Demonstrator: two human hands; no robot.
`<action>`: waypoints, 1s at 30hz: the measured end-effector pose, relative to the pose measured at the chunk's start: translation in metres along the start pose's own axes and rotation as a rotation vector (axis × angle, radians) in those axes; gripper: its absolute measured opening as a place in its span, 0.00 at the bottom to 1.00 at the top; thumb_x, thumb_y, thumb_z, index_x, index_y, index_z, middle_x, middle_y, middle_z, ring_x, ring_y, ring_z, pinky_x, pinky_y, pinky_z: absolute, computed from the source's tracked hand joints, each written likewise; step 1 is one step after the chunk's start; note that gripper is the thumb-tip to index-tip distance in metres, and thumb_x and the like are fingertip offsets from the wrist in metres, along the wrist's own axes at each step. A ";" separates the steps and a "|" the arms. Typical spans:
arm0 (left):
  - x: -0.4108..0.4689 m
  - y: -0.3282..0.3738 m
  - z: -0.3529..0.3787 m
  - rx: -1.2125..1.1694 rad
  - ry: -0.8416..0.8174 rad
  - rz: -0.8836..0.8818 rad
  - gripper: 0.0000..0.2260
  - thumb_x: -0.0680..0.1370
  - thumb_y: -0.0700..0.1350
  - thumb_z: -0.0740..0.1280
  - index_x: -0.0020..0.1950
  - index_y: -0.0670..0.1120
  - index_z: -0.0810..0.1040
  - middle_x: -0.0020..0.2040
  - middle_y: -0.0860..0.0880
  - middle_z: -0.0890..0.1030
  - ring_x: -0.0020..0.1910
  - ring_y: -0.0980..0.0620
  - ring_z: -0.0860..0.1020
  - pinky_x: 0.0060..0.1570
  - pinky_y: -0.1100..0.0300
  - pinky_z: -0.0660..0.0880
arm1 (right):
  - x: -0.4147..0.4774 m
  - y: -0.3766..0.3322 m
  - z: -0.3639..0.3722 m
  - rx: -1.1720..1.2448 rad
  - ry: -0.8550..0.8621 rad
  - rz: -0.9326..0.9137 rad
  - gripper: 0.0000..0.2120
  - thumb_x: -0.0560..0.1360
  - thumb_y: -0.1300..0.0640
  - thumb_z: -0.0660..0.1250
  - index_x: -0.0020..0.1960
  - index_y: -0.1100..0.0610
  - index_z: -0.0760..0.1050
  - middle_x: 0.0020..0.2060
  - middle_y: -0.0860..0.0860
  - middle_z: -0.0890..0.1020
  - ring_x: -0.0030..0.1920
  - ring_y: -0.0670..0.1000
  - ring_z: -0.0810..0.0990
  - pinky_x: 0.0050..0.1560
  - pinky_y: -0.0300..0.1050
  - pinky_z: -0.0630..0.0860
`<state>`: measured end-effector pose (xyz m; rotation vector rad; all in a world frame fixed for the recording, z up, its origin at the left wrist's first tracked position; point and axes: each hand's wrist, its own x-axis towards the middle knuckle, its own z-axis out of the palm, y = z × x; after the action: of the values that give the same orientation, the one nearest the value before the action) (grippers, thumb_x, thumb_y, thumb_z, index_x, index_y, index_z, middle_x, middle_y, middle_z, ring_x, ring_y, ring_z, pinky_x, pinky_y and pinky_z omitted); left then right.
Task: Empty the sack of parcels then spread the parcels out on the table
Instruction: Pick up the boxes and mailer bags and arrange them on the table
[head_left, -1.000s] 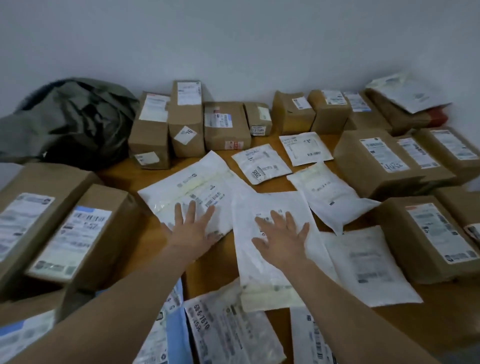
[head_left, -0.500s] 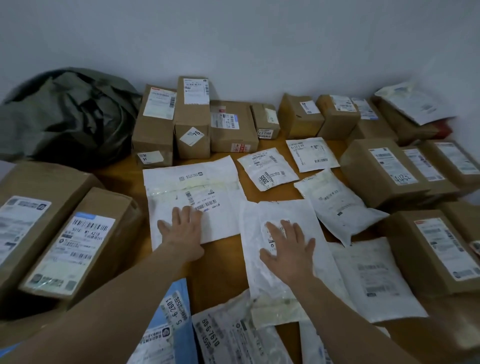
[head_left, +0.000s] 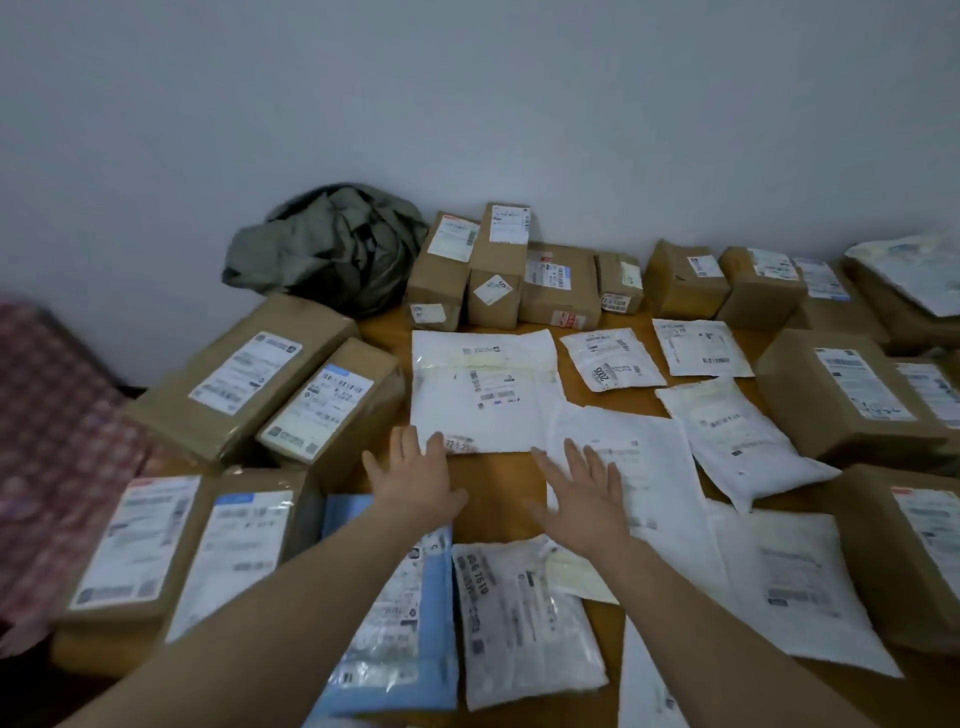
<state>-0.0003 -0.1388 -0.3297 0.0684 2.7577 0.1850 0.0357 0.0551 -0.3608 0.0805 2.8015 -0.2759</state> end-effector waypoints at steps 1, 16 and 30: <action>-0.013 -0.011 -0.002 -0.018 0.023 -0.029 0.35 0.75 0.56 0.63 0.77 0.49 0.49 0.78 0.44 0.46 0.77 0.43 0.41 0.71 0.35 0.44 | -0.003 -0.016 0.004 0.000 -0.012 -0.062 0.32 0.78 0.37 0.54 0.77 0.40 0.43 0.77 0.52 0.41 0.77 0.56 0.38 0.73 0.57 0.35; -0.120 -0.209 0.004 -0.434 0.253 -0.663 0.22 0.81 0.58 0.48 0.76 0.60 0.55 0.78 0.49 0.43 0.76 0.42 0.39 0.69 0.32 0.45 | -0.089 -0.225 0.041 0.121 -0.246 -0.668 0.47 0.66 0.33 0.70 0.75 0.35 0.44 0.75 0.47 0.33 0.77 0.57 0.44 0.74 0.60 0.54; -0.109 -0.222 -0.014 -0.297 0.303 -0.310 0.22 0.81 0.55 0.48 0.73 0.52 0.64 0.78 0.43 0.50 0.77 0.44 0.42 0.71 0.36 0.40 | -0.119 -0.227 0.053 0.217 -0.006 -0.359 0.31 0.78 0.43 0.57 0.77 0.46 0.48 0.78 0.48 0.46 0.76 0.54 0.52 0.73 0.54 0.57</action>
<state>0.0905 -0.3680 -0.3076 -0.5000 2.9524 0.5562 0.1453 -0.1806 -0.3309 -0.3756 2.7551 -0.6621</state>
